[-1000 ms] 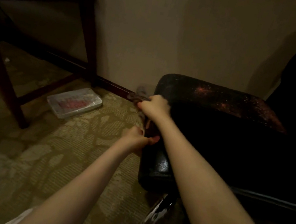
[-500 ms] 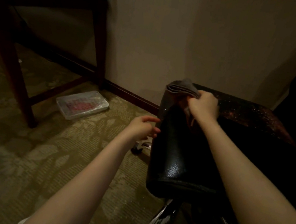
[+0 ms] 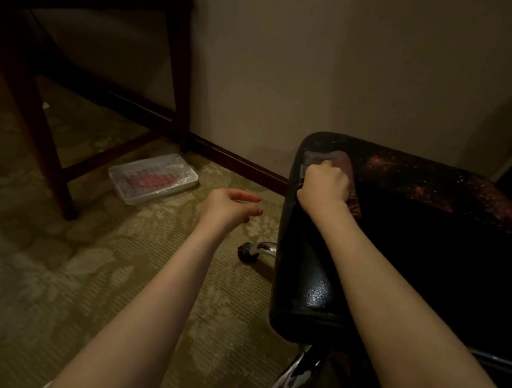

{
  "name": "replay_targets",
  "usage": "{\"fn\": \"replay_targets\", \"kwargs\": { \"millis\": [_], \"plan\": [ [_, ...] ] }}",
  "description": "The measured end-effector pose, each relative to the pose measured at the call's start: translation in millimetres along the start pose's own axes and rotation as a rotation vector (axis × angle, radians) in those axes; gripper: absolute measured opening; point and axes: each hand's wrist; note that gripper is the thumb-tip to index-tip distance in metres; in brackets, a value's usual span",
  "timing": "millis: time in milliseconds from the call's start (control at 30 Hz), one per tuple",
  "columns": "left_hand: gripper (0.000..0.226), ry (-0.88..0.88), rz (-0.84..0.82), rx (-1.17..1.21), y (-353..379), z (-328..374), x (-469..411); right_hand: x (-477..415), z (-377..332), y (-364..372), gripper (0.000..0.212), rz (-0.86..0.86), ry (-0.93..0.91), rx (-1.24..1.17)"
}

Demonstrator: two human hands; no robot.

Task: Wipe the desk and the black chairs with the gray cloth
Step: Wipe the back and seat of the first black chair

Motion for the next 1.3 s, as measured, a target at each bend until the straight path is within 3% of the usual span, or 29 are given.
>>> {"fn": "replay_targets", "kwargs": {
  "millis": [100, 200, 267, 333, 433, 500, 567, 667, 767, 867, 967, 1067, 1133, 1233, 1300],
  "plan": [
    [0.015, -0.006, 0.068, -0.005, -5.5, -2.3, -2.3, 5.7, -11.2, 1.8, 0.031, 0.030, -0.060, 0.125],
    [0.017, -0.001, 0.105, -0.001, -10.5, -6.8, -6.5, 13.8, -31.3, 4.2, 0.029, 0.086, -0.251, 0.214],
    [0.017, -0.011, 0.115, -0.010, -14.6, -9.7, -8.3, 20.7, -47.5, -0.5, 0.028, 0.029, -0.376, 0.172],
    [0.015, -0.033, 0.139, -0.013, -19.1, -11.3, -8.6, 22.9, -57.3, -6.7, 0.019, -0.124, -0.393, -0.041],
    [0.005, -0.044, 0.255, 0.037, -27.4, -9.0, -6.2, 22.1, -57.3, -11.1, 0.017, -0.385, -0.259, -0.545],
    [0.007, 0.027, 0.347, 0.027, -30.0, -4.5, -2.9, 23.9, -53.4, -14.5, 0.015, -0.355, -0.161, -0.743],
    [0.025, 0.088, 0.366, -0.047, -26.3, -3.4, -2.1, 23.7, -46.1, -21.2, 0.018, -0.137, -0.144, -0.647],
    [0.047, 0.047, 0.272, -0.067, -15.7, -7.1, 1.0, 19.4, -30.6, -22.6, 0.031, 0.175, -0.191, -0.311],
    [0.062, 0.036, 0.222, -0.225, -8.1, -16.8, -3.1, 13.0, -24.8, -4.7, 0.041, 0.090, -0.194, -0.026],
    [0.047, 0.048, 0.211, -0.217, 0.3, -11.6, -1.8, 15.2, -40.4, 3.7, 0.038, 0.003, -0.298, 0.038],
    [0.019, 0.028, 0.275, -0.053, 3.0, -8.1, -0.2, 16.5, -48.8, -6.7, 0.027, -0.133, -0.423, -0.096],
    [0.026, 0.032, 0.328, 0.031, 2.4, 0.2, 2.0, 13.2, -37.8, -22.2, 0.024, -0.291, -0.375, -0.459],
    [0.026, 0.102, 0.333, 0.021, 5.0, 12.0, 3.8, 11.9, -27.8, -29.2, 0.026, -0.180, -0.308, -0.581],
    [0.023, 0.163, 0.279, -0.008, 14.2, 19.5, 5.3, 7.8, -11.8, -22.6, 0.035, 0.136, -0.186, -0.350],
    [0.021, 0.123, 0.220, -0.008, 23.0, 14.8, 6.1, 5.9, -1.3, -8.6, 0.041, 0.132, -0.123, -0.236]
  ]
}}
Point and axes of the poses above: each hand's wrist, its own x-axis away from the middle knuckle, its own y-axis out of the palm, z = x × y, and after that the axes turned 10 degrees about x, right-handed
